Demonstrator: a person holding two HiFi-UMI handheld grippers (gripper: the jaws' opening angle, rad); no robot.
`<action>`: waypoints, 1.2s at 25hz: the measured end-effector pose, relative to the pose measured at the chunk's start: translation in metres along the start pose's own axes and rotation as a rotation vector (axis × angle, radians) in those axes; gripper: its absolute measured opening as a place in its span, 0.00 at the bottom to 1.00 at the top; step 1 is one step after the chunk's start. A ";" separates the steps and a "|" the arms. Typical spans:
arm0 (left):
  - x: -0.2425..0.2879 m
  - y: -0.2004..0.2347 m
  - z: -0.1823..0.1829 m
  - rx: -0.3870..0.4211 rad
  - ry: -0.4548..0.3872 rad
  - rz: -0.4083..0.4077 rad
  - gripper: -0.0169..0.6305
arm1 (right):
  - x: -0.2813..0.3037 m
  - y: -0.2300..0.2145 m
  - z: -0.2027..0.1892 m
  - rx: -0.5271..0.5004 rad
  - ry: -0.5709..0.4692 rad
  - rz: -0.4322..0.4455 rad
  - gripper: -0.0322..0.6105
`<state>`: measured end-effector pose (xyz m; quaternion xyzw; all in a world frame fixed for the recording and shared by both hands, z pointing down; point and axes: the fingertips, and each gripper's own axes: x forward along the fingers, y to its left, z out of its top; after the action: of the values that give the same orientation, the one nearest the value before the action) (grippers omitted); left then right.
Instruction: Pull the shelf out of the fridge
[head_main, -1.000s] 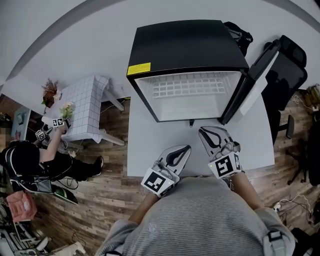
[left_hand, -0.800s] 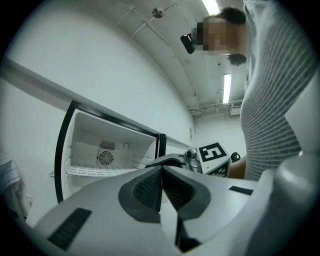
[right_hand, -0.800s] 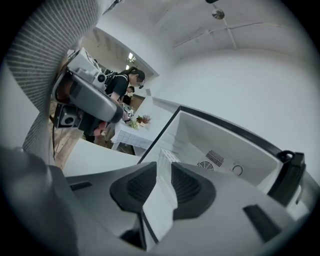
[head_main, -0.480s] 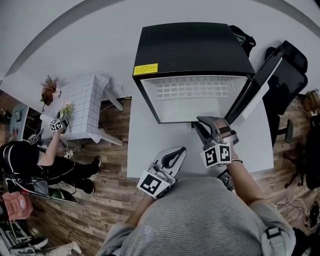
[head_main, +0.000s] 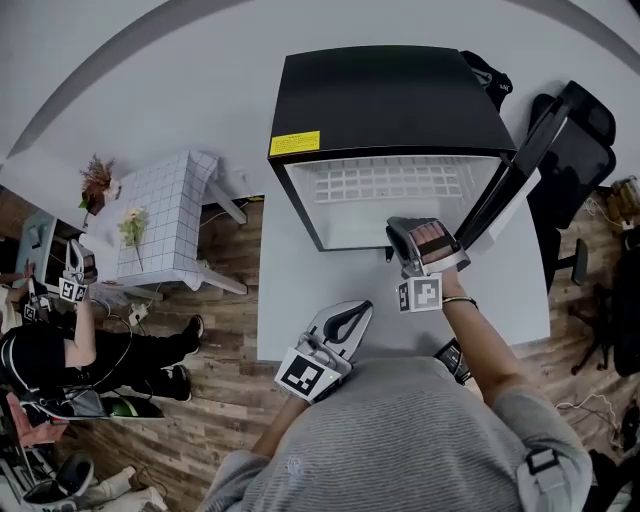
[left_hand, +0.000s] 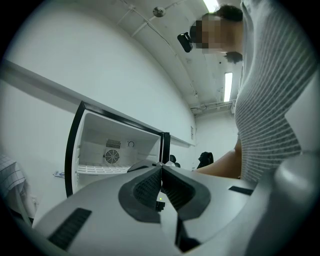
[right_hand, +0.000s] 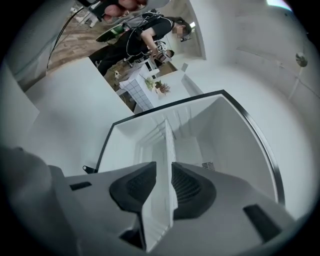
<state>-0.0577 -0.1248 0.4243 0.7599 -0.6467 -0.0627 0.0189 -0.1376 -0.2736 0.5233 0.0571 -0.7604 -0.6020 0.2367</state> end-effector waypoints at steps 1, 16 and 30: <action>-0.001 0.001 0.000 -0.001 0.001 0.002 0.04 | 0.003 0.001 -0.001 -0.011 0.000 -0.006 0.18; -0.007 0.021 -0.004 0.003 0.012 -0.008 0.04 | 0.041 -0.018 -0.017 -0.034 0.072 -0.082 0.18; 0.000 0.034 -0.008 0.010 0.015 -0.046 0.04 | 0.054 -0.019 -0.023 -0.053 0.091 -0.094 0.19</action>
<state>-0.0896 -0.1310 0.4359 0.7752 -0.6291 -0.0543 0.0184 -0.1788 -0.3194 0.5254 0.1138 -0.7292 -0.6292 0.2439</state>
